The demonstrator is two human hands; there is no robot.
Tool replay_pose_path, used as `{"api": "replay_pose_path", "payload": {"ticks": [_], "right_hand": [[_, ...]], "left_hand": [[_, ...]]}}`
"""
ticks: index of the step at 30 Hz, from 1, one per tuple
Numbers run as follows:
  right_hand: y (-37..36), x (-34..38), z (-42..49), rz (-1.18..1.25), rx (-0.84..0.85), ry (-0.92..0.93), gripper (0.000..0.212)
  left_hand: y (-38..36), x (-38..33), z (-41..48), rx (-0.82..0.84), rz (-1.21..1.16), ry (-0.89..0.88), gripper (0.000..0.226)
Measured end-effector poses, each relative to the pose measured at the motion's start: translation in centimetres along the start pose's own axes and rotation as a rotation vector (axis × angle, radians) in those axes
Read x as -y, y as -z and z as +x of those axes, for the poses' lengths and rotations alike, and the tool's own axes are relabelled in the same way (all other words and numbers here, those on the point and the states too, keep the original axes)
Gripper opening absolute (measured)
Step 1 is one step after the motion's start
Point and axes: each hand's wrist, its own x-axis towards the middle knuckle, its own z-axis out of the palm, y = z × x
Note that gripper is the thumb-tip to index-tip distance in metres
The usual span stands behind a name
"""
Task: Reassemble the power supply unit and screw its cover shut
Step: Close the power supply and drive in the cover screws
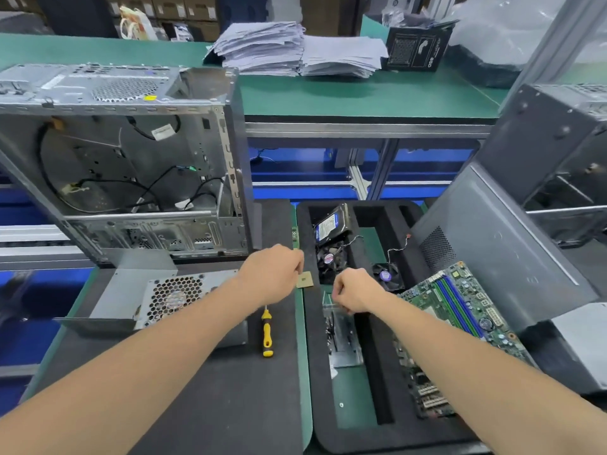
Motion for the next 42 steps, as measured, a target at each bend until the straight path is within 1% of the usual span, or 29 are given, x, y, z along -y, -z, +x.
{"api": "replay_pose_path", "payload": {"ticks": [3,5,8,9,10,11,12,13,14,16,17,20,21,25,26,28,32,35,38,42], "right_hand": [[-0.6,-1.6,-0.1,-0.208,0.130,0.050,0.021],[-2.0,-2.2,0.0,-0.283,0.196,0.073,0.020],[-4.2,-2.2,0.0,-0.437,0.303,0.114,0.012],[-4.8,-2.2,0.0,-0.488,0.328,0.130,0.013],[-5.2,-2.2,-0.2,-0.506,0.331,0.118,0.016],[-5.9,-2.3,0.2,-0.513,0.341,0.099,0.011],[-6.3,-2.3,0.2,-0.487,0.320,0.101,0.004],[-6.9,-2.2,0.7,-0.480,0.305,0.086,0.008],[-7.2,-2.2,0.8,-0.477,0.296,0.112,0.003],[-8.2,-2.8,1.2,-0.407,0.267,0.134,0.027],[-8.7,-3.1,1.5,-0.354,0.245,0.125,0.029],[-9.6,-3.5,1.7,-0.295,0.141,0.135,0.009],[-9.8,-3.7,1.8,-0.278,0.134,0.120,0.009],[-10.6,-3.1,1.5,-0.176,0.197,-0.024,0.011],[-10.7,-3.1,1.3,-0.163,0.199,-0.041,0.010],[-10.9,-3.2,1.0,-0.155,0.182,-0.058,0.019],[-11.0,-3.2,0.6,-0.139,0.149,-0.103,0.014],[-10.7,-3.4,0.8,-0.066,0.095,-0.119,0.021],[-10.3,-3.4,0.7,0.003,0.012,-0.078,0.033],[-11.5,-3.8,-0.8,-0.066,0.100,-0.015,0.056]], "left_hand": [[-3.0,-2.3,0.5,0.103,0.000,0.014,0.025],[-5.2,-3.1,0.7,0.145,-0.002,0.031,0.028],[-7.9,-3.0,0.6,0.135,0.029,0.106,0.038],[-8.6,-2.8,0.5,0.122,0.052,0.138,0.040],[-9.4,-2.6,0.4,0.099,0.071,0.163,0.042],[-10.1,-2.4,0.2,0.067,0.075,0.176,0.043],[-10.8,-2.1,0.0,0.032,0.063,0.176,0.044],[-11.4,-1.9,-0.1,0.002,0.041,0.166,0.044],[-11.8,-1.6,-0.2,-0.020,0.011,0.156,0.043],[-12.4,-1.0,-0.3,-0.041,-0.052,0.152,0.041],[-12.6,-0.7,-0.4,-0.051,-0.073,0.151,0.040],[-12.8,-0.4,-0.5,-0.089,-0.110,0.144,0.035],[-12.9,-0.5,-0.6,-0.098,-0.121,0.143,0.034],[-12.9,-0.5,-0.5,-0.118,-0.140,0.140,0.033],[-12.9,-0.5,-0.4,-0.122,-0.143,0.141,0.033],[-13.0,-0.5,-0.4,-0.130,-0.149,0.141,0.033],[-13.1,-0.3,-0.4,-0.136,-0.155,0.136,0.032],[-13.2,-0.2,-0.4,-0.134,-0.164,0.135,0.032],[-13.2,-0.2,-0.4,-0.130,-0.171,0.142,0.032],[-13.4,-0.1,-0.3,-0.136,-0.184,0.143,0.032]]}}
